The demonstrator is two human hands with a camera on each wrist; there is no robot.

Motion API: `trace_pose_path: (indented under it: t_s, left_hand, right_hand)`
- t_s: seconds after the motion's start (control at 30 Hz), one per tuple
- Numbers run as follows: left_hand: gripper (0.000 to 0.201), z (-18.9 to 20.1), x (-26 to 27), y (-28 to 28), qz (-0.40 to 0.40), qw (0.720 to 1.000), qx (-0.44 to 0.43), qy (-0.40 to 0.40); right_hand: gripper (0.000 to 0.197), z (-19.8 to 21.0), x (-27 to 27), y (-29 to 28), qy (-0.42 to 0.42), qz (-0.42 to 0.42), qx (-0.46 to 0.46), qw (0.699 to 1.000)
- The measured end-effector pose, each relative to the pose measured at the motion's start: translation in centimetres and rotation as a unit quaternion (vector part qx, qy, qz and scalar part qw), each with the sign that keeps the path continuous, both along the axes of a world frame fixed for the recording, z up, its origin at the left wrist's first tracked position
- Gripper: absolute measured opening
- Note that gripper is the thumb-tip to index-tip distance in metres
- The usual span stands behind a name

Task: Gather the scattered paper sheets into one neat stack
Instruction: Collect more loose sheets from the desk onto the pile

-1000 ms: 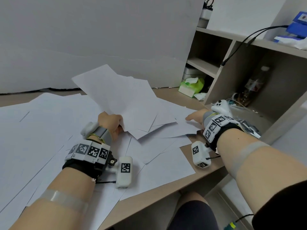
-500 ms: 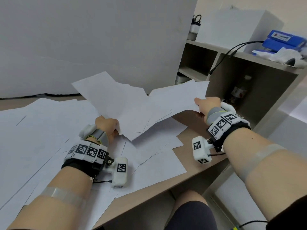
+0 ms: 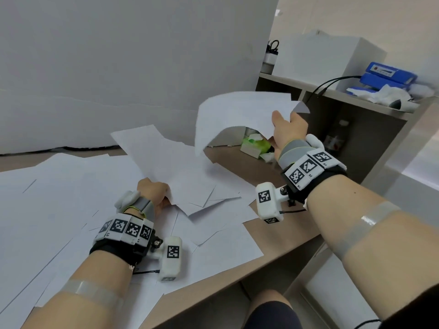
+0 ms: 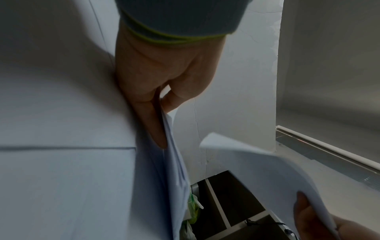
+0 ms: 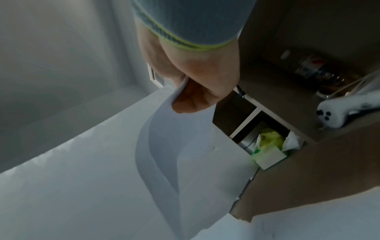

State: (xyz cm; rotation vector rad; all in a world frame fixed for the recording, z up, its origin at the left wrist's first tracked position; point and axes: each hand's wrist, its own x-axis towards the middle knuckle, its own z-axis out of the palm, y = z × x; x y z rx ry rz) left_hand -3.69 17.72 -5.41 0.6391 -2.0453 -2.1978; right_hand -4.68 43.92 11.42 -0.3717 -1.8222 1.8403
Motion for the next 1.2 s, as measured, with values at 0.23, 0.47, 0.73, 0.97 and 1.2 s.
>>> trace_pose_path:
  t_s: [0.23,0.47,0.73,0.97,1.2]
  left_hand:
    - [0.027,0.1,0.3,-0.1,-0.013,1.0,0.009,0.004]
    - [0.024,0.3,0.7,-0.3,-0.022,1.0,0.017,0.005]
    - [0.02,2.4,1.9,0.7,-0.027,0.99,0.13,-0.044]
    - [0.036,3.2,2.7,0.9,-0.055,0.975,0.213,-0.01]
    - [0.013,2.3,2.3,0.9,-0.017,0.987,0.155,-0.041]
  right_hand:
    - [0.042,-2.6,0.7,-3.5,-0.019,0.043,0.013,0.999]
    - [0.035,-9.1,0.3,-5.9,-0.137,0.027,0.061,0.988]
    - [0.072,-11.6,-0.4,-8.1,-0.256,0.048,0.105,0.96]
    - [0.013,-12.7,0.5,-9.2,-0.31,0.195,0.002,0.931]
    - [0.007,-12.3,1.9,-9.5,-0.321,0.302,0.051,0.896]
